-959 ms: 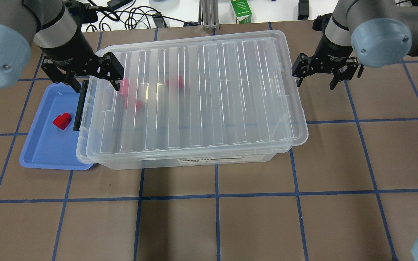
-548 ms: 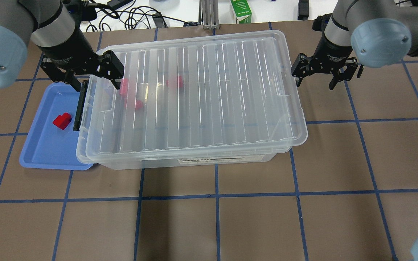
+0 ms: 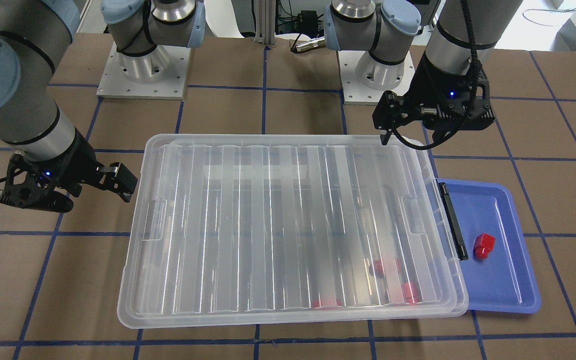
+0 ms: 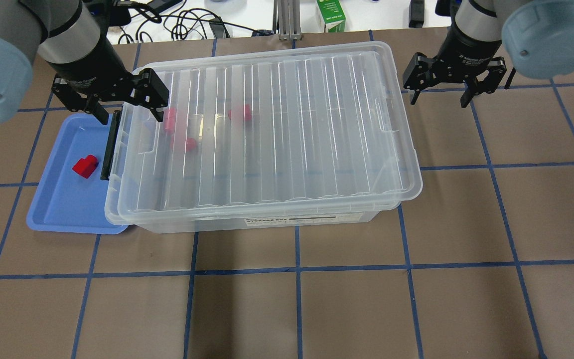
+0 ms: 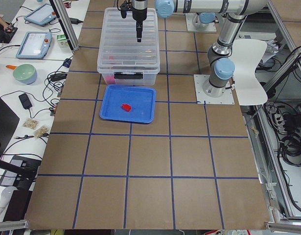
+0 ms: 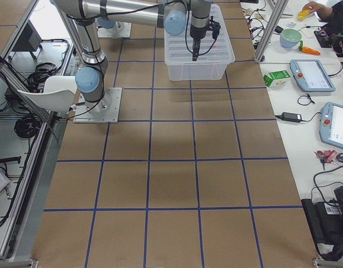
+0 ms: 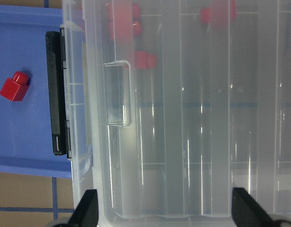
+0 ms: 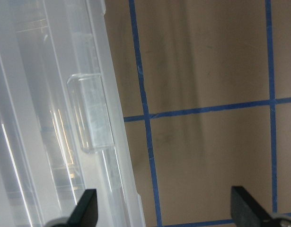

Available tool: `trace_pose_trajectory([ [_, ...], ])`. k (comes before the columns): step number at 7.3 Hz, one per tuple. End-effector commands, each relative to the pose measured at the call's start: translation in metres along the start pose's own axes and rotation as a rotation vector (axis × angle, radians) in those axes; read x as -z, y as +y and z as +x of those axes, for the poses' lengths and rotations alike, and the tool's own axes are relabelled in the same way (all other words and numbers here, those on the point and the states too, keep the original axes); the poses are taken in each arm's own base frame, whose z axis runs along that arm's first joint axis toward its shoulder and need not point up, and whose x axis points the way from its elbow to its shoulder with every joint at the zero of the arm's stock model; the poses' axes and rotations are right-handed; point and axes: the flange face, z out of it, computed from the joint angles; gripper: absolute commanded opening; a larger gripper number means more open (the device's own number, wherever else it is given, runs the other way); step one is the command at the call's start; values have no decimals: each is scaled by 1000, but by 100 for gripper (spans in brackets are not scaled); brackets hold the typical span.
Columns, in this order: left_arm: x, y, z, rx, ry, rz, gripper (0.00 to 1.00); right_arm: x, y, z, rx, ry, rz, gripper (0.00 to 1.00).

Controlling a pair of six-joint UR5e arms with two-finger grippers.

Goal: Place red block in blue tray from box

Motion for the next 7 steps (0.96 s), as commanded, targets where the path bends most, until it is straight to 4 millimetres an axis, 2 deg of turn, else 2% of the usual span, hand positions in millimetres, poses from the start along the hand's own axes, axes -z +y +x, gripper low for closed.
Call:
trace_pose_trajectory([
  [1, -2, -1, 0, 0, 0, -3, 100, 39, 41, 1, -1, 3, 8, 100],
  [2, 1, 1, 0, 0, -1, 2, 100, 42, 45, -1, 4, 9, 13, 100],
  [4, 6, 3, 0, 0, -1, 11, 100, 35, 44, -13, 20, 5, 2, 100],
  [7, 12, 2, 0, 0, -1, 25, 100, 29, 47, -12, 26, 9, -15, 100],
])
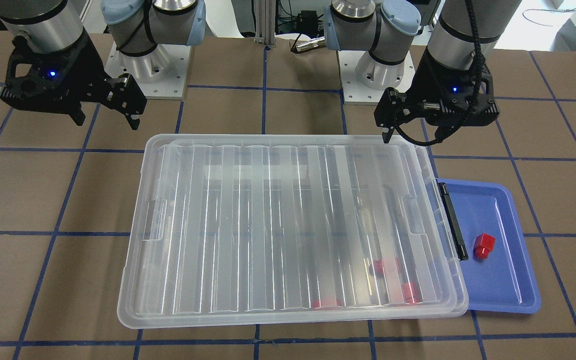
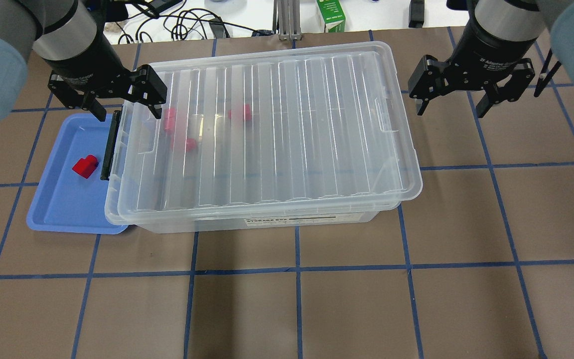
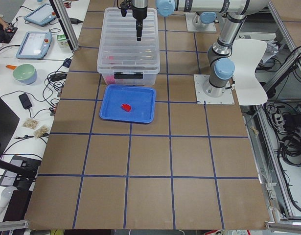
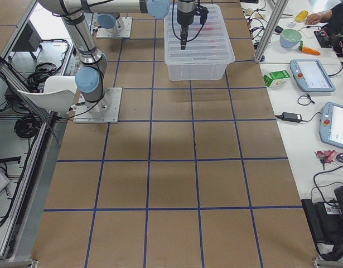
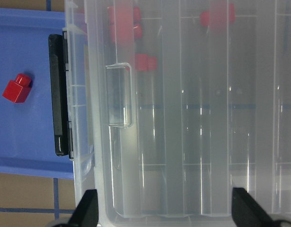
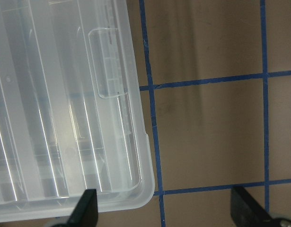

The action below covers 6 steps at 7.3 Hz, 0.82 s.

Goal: Place red block in blue tray from box

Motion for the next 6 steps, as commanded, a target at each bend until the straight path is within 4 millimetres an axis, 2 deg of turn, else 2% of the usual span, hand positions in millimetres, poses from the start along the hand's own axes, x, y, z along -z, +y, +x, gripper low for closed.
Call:
trace_pose_trajectory([
  [1, 2, 0, 0, 0, 0, 4, 100, -6, 5, 0, 1, 3, -12, 100],
  [6, -7, 2, 0, 1, 0, -25, 100, -5, 7, 0, 3, 1, -13, 100],
])
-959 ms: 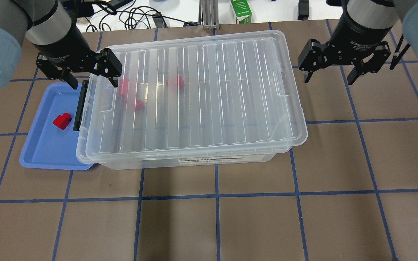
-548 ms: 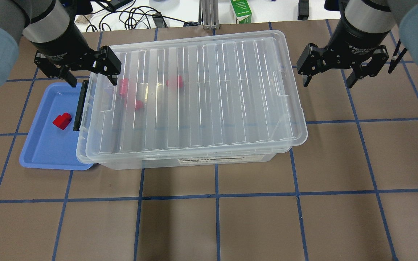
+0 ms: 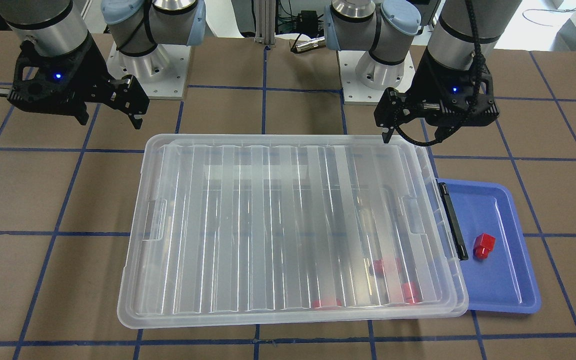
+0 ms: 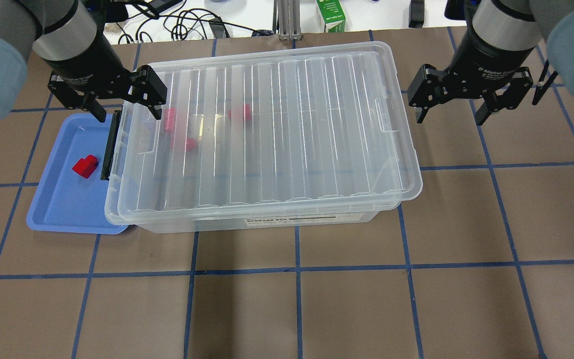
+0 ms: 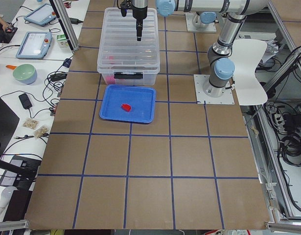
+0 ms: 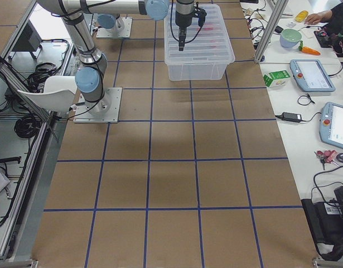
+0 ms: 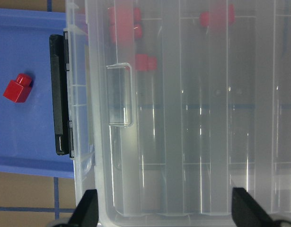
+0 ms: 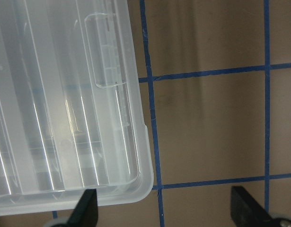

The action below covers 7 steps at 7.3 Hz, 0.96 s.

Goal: Place red block in blue tray from box

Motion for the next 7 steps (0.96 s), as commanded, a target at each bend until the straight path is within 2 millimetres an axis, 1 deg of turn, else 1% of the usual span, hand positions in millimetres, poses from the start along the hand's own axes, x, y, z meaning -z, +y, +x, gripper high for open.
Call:
trace_pose_trajectory([
  [1, 0, 3, 0, 0, 0, -4, 100, 1, 1, -1, 0, -6, 3, 100],
  [7, 5, 2, 0, 0, 3, 7, 100, 1, 0, 0, 2, 0, 2, 100],
])
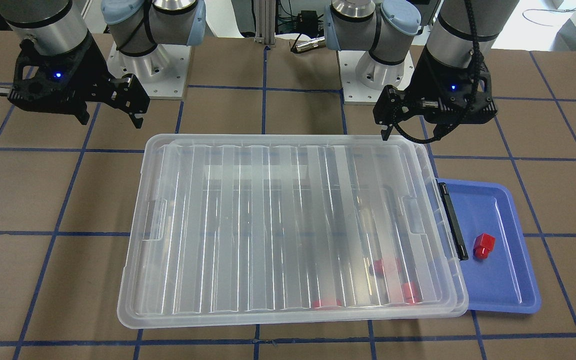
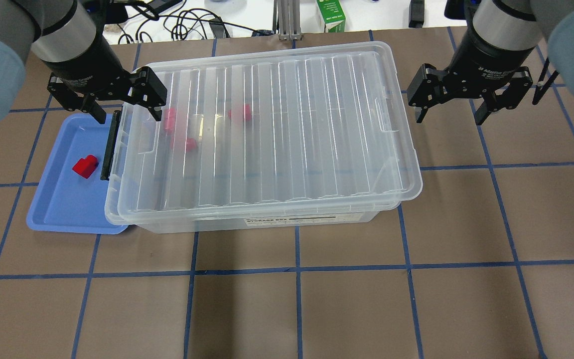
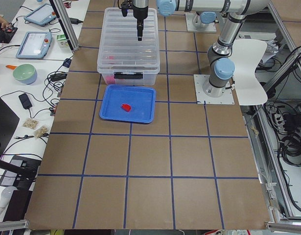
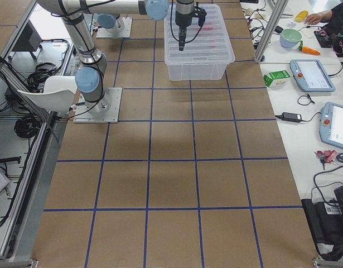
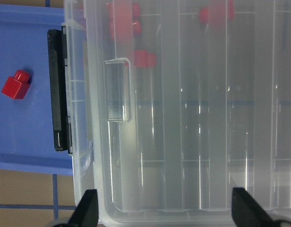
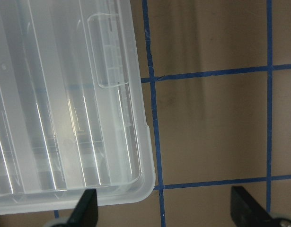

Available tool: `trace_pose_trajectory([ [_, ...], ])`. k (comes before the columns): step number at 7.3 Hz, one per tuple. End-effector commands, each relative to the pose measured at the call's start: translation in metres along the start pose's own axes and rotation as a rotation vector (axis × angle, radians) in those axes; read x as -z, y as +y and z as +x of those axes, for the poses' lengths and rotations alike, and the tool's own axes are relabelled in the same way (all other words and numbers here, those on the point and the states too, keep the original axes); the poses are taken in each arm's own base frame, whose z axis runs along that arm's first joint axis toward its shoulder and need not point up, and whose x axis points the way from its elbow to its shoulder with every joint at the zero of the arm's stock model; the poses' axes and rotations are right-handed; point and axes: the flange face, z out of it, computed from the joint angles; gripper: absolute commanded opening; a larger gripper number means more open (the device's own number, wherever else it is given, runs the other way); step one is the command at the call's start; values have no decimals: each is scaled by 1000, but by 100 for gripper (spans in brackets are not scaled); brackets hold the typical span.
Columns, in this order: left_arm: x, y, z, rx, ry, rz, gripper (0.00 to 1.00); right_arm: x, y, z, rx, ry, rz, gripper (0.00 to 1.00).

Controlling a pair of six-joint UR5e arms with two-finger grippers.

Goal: Place red block in blue tray from box

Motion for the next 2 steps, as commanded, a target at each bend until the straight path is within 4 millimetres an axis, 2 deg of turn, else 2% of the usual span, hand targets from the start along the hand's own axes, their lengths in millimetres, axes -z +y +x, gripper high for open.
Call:
trace_pose_trajectory([
  [1, 5, 1, 0, 0, 1, 10, 100, 0, 0, 0, -3, 4, 1, 100],
  [2, 5, 2, 0, 0, 3, 9, 100, 0, 0, 0, -6, 4, 3, 100],
])
